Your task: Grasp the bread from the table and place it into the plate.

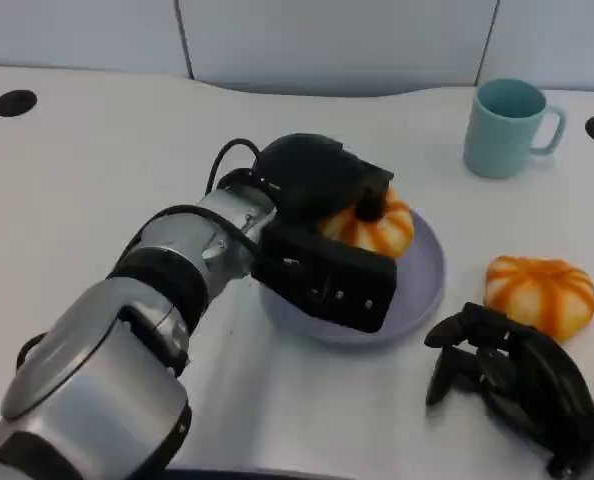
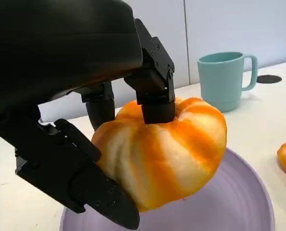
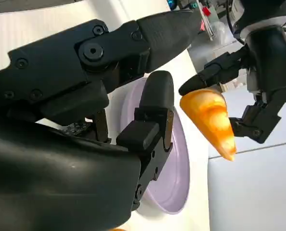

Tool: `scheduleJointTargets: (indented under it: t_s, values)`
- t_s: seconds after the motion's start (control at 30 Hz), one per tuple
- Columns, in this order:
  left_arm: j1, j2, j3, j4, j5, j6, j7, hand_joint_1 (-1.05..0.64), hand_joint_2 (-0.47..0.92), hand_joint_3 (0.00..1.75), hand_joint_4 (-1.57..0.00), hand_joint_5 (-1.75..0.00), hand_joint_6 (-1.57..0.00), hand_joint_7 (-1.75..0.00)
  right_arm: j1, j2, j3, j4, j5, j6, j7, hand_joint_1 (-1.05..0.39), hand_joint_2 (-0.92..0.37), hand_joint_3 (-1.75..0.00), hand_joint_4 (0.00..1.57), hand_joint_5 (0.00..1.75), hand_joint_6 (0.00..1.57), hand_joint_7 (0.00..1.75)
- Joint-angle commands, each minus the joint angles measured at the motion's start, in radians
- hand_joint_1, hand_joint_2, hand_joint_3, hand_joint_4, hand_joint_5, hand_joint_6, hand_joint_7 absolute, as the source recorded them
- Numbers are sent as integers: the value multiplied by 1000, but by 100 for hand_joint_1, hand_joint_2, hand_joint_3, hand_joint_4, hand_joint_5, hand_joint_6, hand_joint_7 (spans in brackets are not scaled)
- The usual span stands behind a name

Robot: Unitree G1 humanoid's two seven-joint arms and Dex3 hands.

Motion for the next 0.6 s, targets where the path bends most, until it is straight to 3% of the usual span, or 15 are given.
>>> scheduleJointTargets:
  t_s: [0.03,0.1,0.3,0.37,0.47,0.6]
  values:
    - [1,17,-28,5,35,11,29,-42,90,4,-72,-173,-47,-171,26,-7,1,54,-18,-9,0,-54,-92,-9,65,158,72,100]
    - [-5,20,-24,6,31,15,3,-48,90,3,-48,-167,-35,-160,23,-10,4,61,-23,-24,0,-54,-92,-10,65,158,72,100]
    - [-16,14,-10,6,16,31,-58,-71,87,0,-13,-162,-17,-148,16,-10,-2,75,-19,-27,9,-53,-92,-11,63,158,71,99]
    - [-17,12,-12,5,15,36,-68,-74,87,0,-8,-160,-15,-145,17,-11,-1,67,-19,-17,8,-53,-92,-10,63,158,71,99]
    - [-18,11,-13,4,14,46,-82,-78,87,0,-3,-138,-22,-114,15,-9,-6,61,-7,3,19,-50,-92,-10,64,159,72,99]
    - [-23,12,-8,3,8,52,-112,-81,86,0,0,-125,-26,-97,17,-9,-4,54,-13,8,5,-52,-92,-8,64,158,73,99]
